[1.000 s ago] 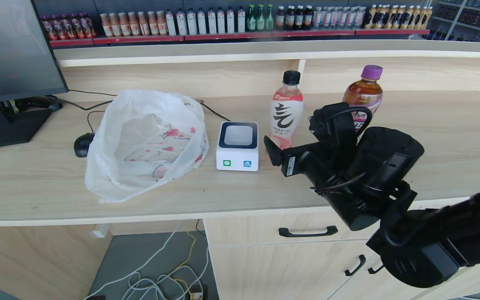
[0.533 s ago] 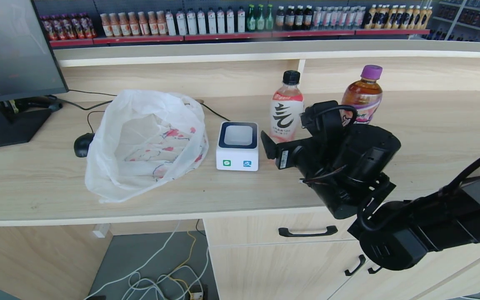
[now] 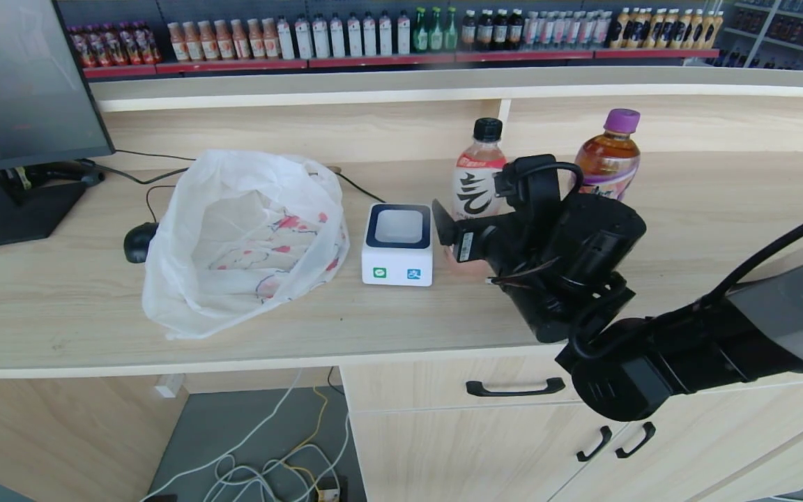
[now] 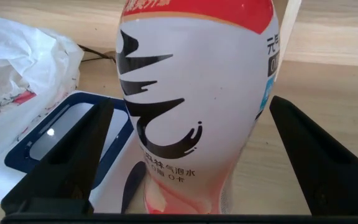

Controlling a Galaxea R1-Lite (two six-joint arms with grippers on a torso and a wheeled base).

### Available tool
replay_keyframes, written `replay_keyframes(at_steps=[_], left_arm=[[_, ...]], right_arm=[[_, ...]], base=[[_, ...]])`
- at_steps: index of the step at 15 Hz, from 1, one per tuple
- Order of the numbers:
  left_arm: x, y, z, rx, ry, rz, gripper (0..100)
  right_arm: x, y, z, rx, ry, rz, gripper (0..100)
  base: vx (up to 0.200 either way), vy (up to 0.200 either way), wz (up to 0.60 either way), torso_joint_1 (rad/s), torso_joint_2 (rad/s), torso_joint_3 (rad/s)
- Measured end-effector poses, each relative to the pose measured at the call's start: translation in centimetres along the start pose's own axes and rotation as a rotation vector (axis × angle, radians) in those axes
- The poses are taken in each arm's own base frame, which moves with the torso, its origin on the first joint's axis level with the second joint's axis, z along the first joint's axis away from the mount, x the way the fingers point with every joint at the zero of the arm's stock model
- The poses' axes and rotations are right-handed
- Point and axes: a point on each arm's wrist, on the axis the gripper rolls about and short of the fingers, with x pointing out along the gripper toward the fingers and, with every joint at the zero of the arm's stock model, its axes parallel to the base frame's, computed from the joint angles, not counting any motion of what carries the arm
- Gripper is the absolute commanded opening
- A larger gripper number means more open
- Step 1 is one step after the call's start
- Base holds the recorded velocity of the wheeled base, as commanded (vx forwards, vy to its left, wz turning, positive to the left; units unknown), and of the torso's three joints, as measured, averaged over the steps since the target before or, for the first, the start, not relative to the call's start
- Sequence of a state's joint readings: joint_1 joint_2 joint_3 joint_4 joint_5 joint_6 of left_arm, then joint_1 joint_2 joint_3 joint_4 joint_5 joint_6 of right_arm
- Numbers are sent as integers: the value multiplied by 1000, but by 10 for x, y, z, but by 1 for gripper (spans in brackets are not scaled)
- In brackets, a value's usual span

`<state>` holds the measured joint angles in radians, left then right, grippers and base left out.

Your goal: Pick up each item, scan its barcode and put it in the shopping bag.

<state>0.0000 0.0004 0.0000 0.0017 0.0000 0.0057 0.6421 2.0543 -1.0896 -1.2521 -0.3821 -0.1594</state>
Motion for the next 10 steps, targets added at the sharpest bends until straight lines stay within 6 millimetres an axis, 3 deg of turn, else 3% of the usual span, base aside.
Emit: replay_keyframes(at_steps=[10], left_arm=[[0, 0, 0, 0, 0, 0, 100]], right_arm=[[12, -5, -15, -8, -4, -26, 100]], base=[[0, 0, 0, 0, 0, 0]])
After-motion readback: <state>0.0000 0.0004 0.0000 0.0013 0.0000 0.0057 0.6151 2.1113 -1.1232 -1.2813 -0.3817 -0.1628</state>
